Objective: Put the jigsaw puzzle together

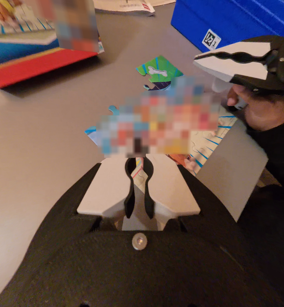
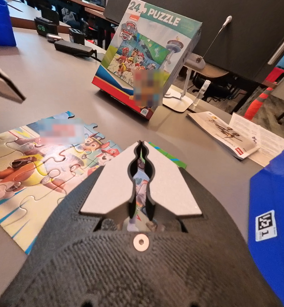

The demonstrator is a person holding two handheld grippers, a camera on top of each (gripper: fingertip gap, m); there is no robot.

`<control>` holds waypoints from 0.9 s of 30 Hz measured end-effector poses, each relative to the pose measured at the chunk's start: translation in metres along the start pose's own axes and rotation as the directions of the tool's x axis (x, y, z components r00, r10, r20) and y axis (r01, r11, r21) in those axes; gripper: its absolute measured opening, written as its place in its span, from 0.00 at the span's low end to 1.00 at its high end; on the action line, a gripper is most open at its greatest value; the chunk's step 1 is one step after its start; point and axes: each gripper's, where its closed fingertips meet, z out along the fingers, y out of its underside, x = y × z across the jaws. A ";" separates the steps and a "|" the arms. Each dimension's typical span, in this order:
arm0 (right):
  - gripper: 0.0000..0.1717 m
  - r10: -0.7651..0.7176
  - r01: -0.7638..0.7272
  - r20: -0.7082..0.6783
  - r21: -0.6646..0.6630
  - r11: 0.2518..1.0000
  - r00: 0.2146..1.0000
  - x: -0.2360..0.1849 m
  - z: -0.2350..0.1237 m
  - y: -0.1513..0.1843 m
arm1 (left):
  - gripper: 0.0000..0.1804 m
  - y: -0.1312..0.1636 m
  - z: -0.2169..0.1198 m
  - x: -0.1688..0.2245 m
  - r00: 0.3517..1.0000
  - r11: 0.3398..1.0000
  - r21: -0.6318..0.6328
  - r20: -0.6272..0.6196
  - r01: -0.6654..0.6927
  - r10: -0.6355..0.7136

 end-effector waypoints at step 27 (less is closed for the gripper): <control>0.00 0.040 -0.039 -0.024 0.033 0.999 0.999 0.013 -0.003 -0.002 | 0.03 -0.017 -0.075 -0.095 0.959 0.989 0.096 0.250 0.111 -0.132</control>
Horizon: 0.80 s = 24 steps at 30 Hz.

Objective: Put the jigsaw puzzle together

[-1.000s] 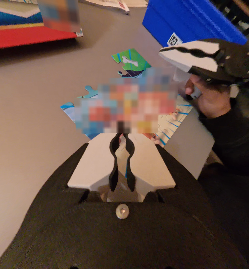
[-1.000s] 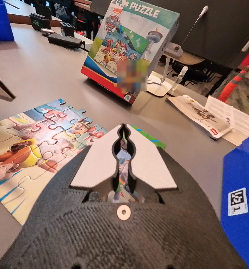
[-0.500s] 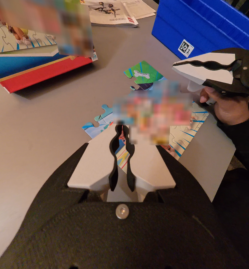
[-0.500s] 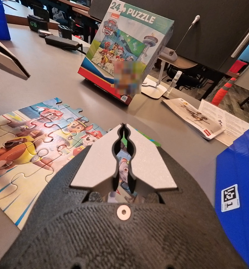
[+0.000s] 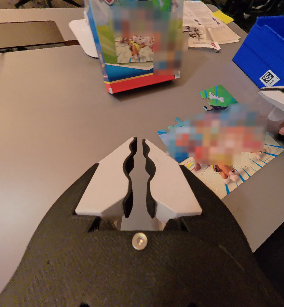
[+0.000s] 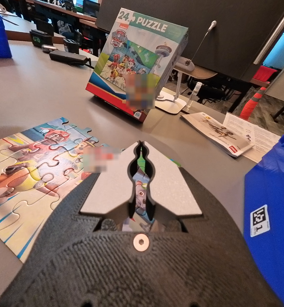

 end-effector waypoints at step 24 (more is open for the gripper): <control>0.00 0.015 -0.015 -0.013 0.013 1.000 1.000 0.002 -0.004 -0.001 | 0.17 0.143 -0.082 -0.001 0.965 0.861 -0.444 -0.182 -0.250 0.187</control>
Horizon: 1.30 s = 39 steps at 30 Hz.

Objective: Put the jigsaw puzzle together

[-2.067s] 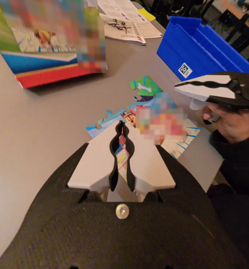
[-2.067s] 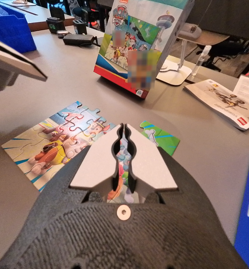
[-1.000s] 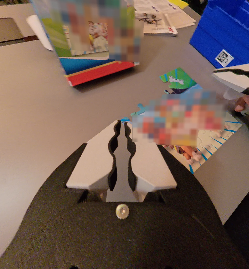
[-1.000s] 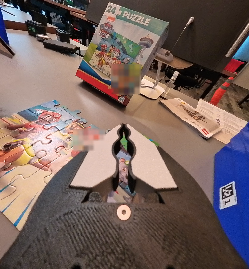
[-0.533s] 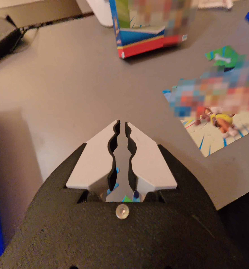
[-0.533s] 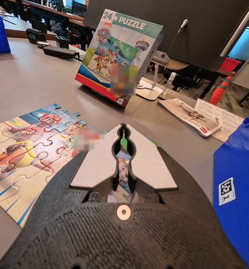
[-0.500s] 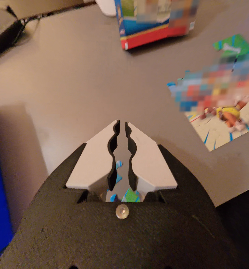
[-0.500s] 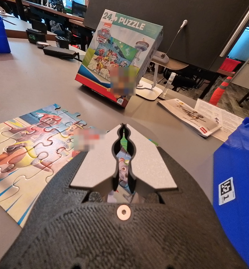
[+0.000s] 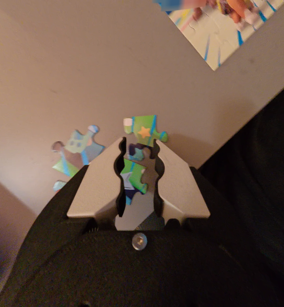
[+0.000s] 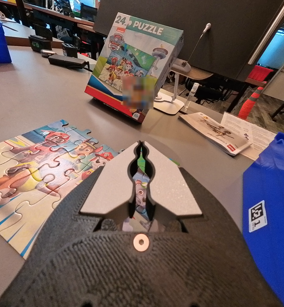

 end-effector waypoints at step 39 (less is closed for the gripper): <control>0.00 -0.001 0.001 0.001 0.007 1.000 1.000 -0.001 -0.002 -0.001 | 0.16 -0.005 0.024 0.024 0.996 0.995 0.034 -0.023 -0.089 0.089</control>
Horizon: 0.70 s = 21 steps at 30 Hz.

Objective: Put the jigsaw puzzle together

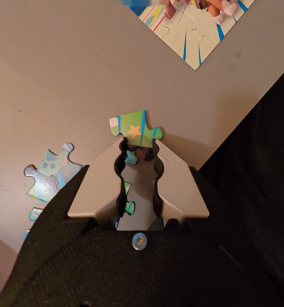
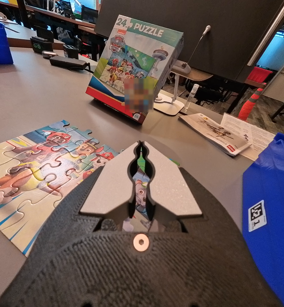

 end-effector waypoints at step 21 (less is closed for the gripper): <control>0.00 -0.004 0.004 0.006 0.024 1.000 1.000 -0.001 -0.003 -0.005 | 0.16 -0.146 0.043 0.044 0.962 0.949 0.258 -0.151 -0.183 0.226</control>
